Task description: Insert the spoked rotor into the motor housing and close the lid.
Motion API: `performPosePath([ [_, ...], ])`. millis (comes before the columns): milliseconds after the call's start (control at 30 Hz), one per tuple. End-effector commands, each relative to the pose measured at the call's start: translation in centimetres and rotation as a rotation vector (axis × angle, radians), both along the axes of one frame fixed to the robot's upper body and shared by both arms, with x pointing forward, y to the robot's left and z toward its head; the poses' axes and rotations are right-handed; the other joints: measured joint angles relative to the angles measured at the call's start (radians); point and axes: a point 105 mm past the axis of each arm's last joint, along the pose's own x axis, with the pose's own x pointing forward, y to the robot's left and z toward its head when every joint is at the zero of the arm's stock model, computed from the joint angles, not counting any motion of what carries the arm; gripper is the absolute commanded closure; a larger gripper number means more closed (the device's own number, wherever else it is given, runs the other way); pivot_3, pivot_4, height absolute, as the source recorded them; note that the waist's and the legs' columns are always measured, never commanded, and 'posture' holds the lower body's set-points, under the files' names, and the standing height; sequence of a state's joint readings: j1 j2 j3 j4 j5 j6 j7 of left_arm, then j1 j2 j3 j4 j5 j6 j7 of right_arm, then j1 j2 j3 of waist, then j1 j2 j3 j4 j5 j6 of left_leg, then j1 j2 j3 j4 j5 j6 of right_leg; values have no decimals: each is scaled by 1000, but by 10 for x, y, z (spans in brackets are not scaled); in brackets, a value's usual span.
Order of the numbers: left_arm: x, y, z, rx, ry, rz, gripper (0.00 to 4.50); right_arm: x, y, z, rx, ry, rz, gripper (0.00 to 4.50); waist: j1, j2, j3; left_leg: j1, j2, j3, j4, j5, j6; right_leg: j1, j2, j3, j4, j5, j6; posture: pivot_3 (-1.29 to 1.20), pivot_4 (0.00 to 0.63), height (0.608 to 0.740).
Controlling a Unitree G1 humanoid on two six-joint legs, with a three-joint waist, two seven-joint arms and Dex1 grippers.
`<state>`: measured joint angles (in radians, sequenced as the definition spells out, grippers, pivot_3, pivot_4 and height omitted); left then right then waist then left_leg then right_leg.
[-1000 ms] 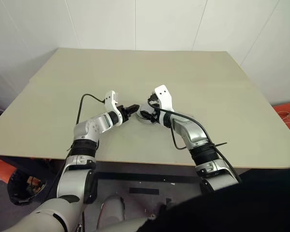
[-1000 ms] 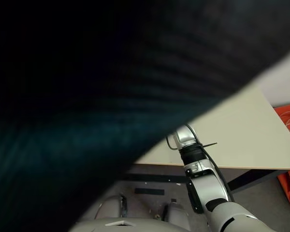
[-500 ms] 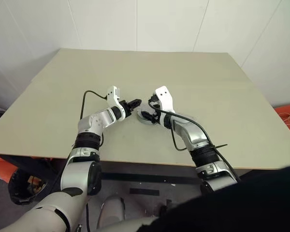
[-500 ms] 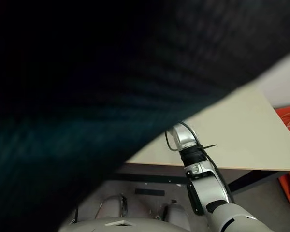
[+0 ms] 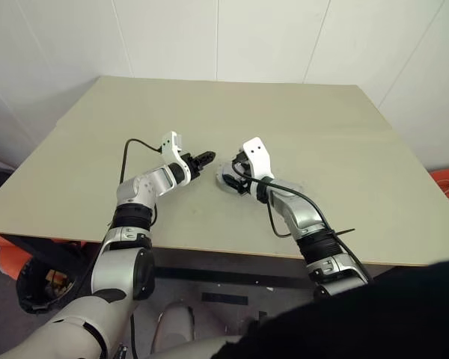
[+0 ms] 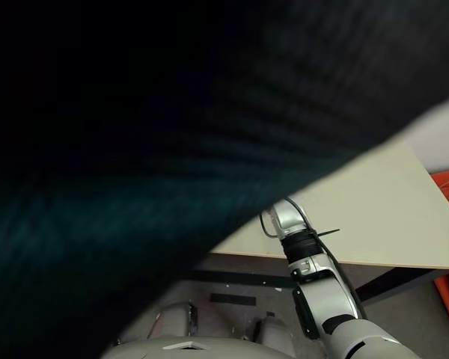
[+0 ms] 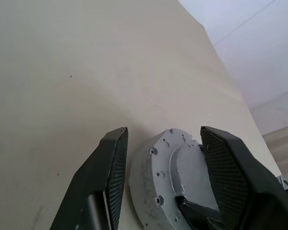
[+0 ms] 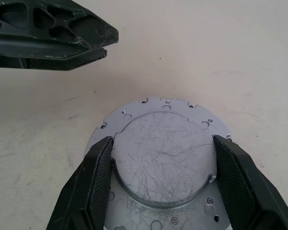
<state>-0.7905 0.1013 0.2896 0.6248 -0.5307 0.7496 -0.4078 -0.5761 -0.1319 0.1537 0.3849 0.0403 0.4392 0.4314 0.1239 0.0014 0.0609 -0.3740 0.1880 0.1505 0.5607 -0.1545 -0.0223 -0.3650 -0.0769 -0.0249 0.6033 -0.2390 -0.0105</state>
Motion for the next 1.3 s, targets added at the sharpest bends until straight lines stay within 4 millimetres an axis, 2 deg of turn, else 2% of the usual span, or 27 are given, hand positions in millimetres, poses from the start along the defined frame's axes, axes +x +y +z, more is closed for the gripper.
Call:
performPosePath([
  [33, 5, -6, 21, -23, -60, -13, 1944, -16, -19, -52, -89, 175, -36, 1358, 0, 0, 0, 0, 0, 0, 0, 0, 0, 0, 0, 0, 0, 0, 0, 0, 0, 740],
  [333, 4, -10, 15, -49, -7, -12, 1944, -16, -19, -50, -91, 172, -36, 1358, 0, 0, 0, 0, 0, 0, -1, 0, 0, 0, 0, 0, 0, 0, 0, 0, 0, 740],
  [733, 3, -15, 8, -50, 81, -9, 1944, -16, -20, -32, -74, 139, -32, 1358, 6, 0, 0, -2, -2, 0, -5, -1, 1, -1, 0, 0, -4, 2, -4, 0, 0, 740],
  [833, 4, -21, 13, -97, 115, -24, 1944, -16, -19, -30, -74, 133, -33, 1358, 5, 0, 0, -2, -2, 0, -6, -1, 1, -1, 0, 0, -5, 2, -4, 0, 0, 740],
  [967, 7, -28, 27, -87, 48, -45, 1944, -15, -19, -30, -77, 130, -36, 1358, 5, 0, 0, -3, -2, 0, -6, -1, 1, -1, 0, 0, -6, 2, -4, 0, 0, 740],
  [1067, 9, -28, 33, -43, 4, -44, 1407, -15, -19, -30, -81, 127, -38, 1358, 5, 0, 0, -3, -2, 0, -6, -1, 2, 0, 0, 0, -6, 2, -4, 0, 0, 740],
  [1167, 10, -27, 34, -16, -6, -38, 503, -15, -19, -30, -81, 126, -37, 1358, 5, 0, 0, -2, -2, 0, -7, -1, 2, 0, 0, 0, -7, 2, -4, 0, 0, 740],
  [1300, 11, -29, 32, 8, -13, -40, 503, -14, -18, -30, -79, 124, -37, 1358, 5, 0, 0, -2, -2, 0, -7, -1, 2, 0, 0, 0, -7, 2, -4, 0, 0, 740],
])
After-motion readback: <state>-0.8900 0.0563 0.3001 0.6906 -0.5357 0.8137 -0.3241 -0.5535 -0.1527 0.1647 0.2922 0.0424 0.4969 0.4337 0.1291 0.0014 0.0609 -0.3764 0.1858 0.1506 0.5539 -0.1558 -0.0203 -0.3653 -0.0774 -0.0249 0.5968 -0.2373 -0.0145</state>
